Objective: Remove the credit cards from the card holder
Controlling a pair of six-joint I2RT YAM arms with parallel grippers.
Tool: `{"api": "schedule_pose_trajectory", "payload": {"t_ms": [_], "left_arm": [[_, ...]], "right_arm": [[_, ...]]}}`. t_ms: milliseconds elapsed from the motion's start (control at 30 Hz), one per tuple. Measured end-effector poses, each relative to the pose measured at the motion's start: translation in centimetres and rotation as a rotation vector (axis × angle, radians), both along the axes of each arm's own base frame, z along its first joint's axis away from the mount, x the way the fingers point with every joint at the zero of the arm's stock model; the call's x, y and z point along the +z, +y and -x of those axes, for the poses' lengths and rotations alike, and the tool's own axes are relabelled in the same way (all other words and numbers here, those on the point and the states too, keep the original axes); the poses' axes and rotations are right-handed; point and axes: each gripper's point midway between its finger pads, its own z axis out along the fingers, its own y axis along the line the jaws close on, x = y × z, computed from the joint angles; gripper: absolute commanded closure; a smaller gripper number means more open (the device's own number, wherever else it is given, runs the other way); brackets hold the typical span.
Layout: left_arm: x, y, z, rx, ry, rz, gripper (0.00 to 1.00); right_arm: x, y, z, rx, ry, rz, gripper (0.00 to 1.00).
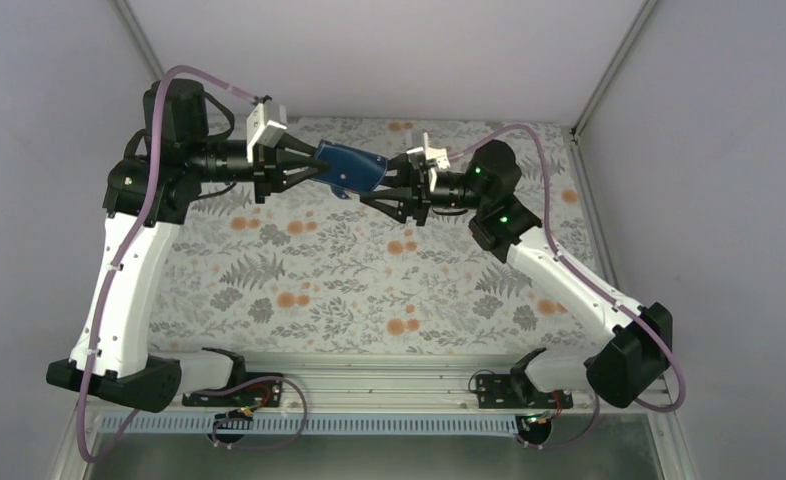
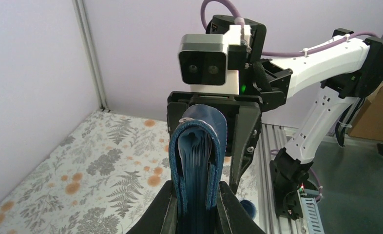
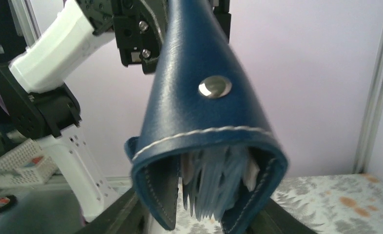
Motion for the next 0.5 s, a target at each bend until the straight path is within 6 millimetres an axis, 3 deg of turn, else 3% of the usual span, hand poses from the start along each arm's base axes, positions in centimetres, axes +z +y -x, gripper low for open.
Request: {"api": "schedule_pose_trajectory", "payload": {"t_ms": [167, 333, 367, 400, 433, 467, 500], "left_arm": [[-0.1, -0.1, 0.1, -0.011, 0.000, 0.004, 0.98], [-0.8, -0.1, 0.0, -0.018, 0.003, 0.000, 0.98], [-1.0, -0.1, 0.0, -0.018, 0.001, -0.003, 0.94], [-1.2, 0.0, -0.1, -0.018, -0.002, -0.006, 0.72], [-1.4, 0.0, -0.1, -0.020, -0.007, -0.010, 0.40], [-1.5, 0.0, -0.1, -0.021, -0.017, -0.016, 0.19], [-1.9, 0.1, -0.3, -0.011, -0.028, -0.031, 0.10]], "right_arm": [[0.2, 0.0, 0.2, 0.014, 0.000, 0.010, 0.95], [-0.3, 0.0, 0.3, 0.019, 0.008, 0.029, 0.96], [-0.5, 0.0, 0.2, 0.016, 0.011, 0.035, 0.96], [-0.7, 0.0, 0.2, 0.012, 0.015, 0.042, 0.96], [-0.9, 0.0, 0.1, 0.007, 0.017, 0.051, 0.96], [-1.1, 0.0, 0.1, -0.001, 0.016, 0.058, 0.96], [-1.2, 0.0, -0.1, -0.013, 0.018, 0.068, 0.96]]}}
